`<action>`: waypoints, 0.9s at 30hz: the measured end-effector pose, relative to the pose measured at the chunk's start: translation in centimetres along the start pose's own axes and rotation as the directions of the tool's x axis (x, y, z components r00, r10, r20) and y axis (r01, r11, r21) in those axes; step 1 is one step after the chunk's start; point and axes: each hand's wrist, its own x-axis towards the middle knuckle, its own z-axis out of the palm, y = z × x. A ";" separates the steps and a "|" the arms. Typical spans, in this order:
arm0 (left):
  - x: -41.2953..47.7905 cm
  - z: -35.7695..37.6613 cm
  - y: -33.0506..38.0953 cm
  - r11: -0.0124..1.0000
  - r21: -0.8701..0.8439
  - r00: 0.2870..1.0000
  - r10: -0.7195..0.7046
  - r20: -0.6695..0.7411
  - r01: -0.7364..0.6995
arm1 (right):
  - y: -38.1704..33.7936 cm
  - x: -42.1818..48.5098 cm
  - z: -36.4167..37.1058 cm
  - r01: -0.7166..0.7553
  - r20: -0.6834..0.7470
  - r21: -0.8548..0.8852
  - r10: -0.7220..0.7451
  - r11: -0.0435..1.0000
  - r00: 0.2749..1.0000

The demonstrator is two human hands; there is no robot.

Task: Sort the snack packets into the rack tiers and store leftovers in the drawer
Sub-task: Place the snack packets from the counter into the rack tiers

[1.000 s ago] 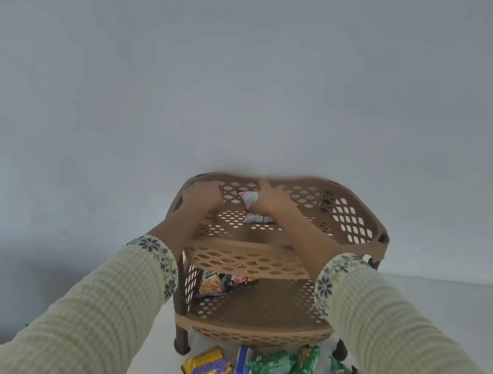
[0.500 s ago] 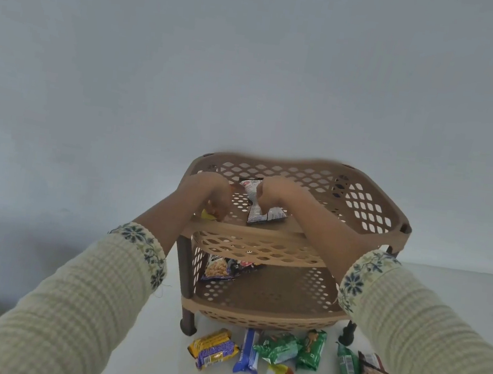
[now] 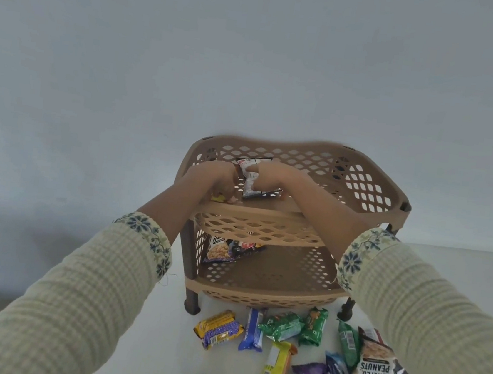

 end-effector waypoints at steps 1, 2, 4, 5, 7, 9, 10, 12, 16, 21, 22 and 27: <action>-0.1 -0.1 0.0 1.000 -0.007 1.000 0.003 -0.002 -0.003 | 0.1 -0.1 0.0 -0.001 -0.004 0.021 0.001 1.000 1.000; -0.2 -0.2 0.0 1.000 -0.018 1.000 0.004 -0.010 -0.005 | 0.3 -0.2 -0.1 -0.005 -0.014 0.033 0.005 0.999 1.000; -0.4 -0.2 0.0 0.999 -0.037 0.999 0.003 -0.047 -0.005 | 0.6 -0.5 -0.2 -0.017 -0.044 0.061 0.019 0.998 0.999; -0.6 -0.3 -0.1 0.999 -0.035 0.997 0.005 -0.072 -0.008 | 0.8 -0.7 -0.4 -0.019 -0.061 0.083 0.024 0.996 0.998; -1.1 -0.5 -0.3 1.000 -0.009 0.989 0.022 -0.146 -0.024 | 1.1 -1.3 -0.7 -0.005 -0.113 0.147 0.022 0.989 0.993; -1.8 -0.7 -0.5 0.999 0.010 0.952 0.053 -0.301 -0.052 | 1.4 -2.1 -1.1 0.028 -0.199 0.215 0.015 0.976 0.980; -2.4 -0.8 -0.6 0.996 -0.010 0.914 0.072 -0.398 -0.083 | 1.5 -2.6 -1.2 0.047 -0.250 0.236 0.014 0.971 0.968; -3.9 -0.6 -0.5 0.971 -0.156 0.811 0.056 -0.582 -0.179 | 1.8 -4.1 -1.1 0.087 -0.359 0.270 0.016 0.959 0.933; -7.8 1.2 0.5 0.839 -0.362 0.553 -0.089 -0.829 -0.407 | 1.8 -7.6 0.2 0.183 -0.583 0.349 0.060 0.919 0.810; -12.9 6.1 2.8 0.663 -0.240 0.265 -0.066 -0.962 -0.709 | 1.1 -12.1 3.4 0.396 -0.882 0.248 0.038 0.884 0.469; -13.8 7.9 3.2 0.623 -0.211 0.236 -0.043 -0.971 -0.753 | 0.9 -13.1 4.5 0.441 -0.927 0.191 0.013 0.877 0.376; -16.5 20.0 3.6 0.628 -0.335 0.458 0.038 -0.888 -0.702 | 0.9 -17.2 11.4 0.514 -0.959 0.109 -0.046 0.851 0.280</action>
